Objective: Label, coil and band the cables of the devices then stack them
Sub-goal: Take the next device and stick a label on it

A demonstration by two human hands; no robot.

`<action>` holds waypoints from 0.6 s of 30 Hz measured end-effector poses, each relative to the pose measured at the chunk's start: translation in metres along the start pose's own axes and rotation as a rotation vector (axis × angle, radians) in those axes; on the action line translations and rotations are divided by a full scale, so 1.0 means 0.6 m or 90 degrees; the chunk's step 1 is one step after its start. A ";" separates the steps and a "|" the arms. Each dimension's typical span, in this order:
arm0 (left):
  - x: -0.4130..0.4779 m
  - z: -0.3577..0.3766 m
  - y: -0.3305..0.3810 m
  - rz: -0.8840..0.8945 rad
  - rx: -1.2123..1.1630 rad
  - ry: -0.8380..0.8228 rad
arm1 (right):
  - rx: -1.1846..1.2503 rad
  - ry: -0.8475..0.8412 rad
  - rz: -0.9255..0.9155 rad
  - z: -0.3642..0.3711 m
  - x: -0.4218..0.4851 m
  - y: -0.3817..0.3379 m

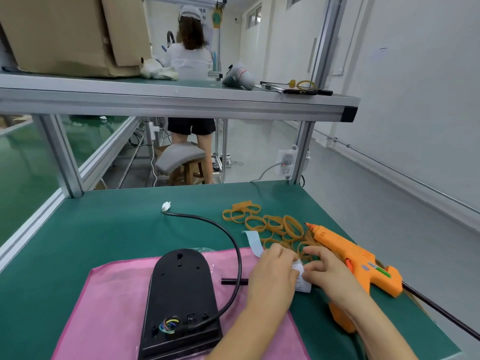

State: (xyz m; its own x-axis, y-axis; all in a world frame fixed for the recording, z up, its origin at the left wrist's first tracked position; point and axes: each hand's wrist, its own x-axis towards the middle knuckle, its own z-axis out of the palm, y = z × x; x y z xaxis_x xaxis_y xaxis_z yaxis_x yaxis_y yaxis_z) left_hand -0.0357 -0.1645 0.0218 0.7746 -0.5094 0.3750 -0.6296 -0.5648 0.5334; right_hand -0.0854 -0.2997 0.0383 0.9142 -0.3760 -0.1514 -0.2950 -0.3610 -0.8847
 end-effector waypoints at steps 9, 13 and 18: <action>-0.001 0.003 0.003 0.173 0.221 0.026 | 0.002 -0.010 -0.013 -0.004 -0.003 0.007; 0.000 0.004 0.001 0.201 0.265 0.009 | 0.009 -0.009 0.000 -0.005 -0.002 0.006; -0.001 0.000 0.005 0.226 0.305 -0.007 | -0.016 -0.016 0.009 -0.002 -0.004 0.003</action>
State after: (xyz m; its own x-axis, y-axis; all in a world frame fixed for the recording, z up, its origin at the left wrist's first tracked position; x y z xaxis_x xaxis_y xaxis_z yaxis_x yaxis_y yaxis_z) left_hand -0.0378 -0.1658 0.0228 0.5124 -0.7260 0.4586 -0.8090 -0.5873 -0.0259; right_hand -0.0883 -0.3002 0.0377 0.9163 -0.3601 -0.1755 -0.3148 -0.3764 -0.8713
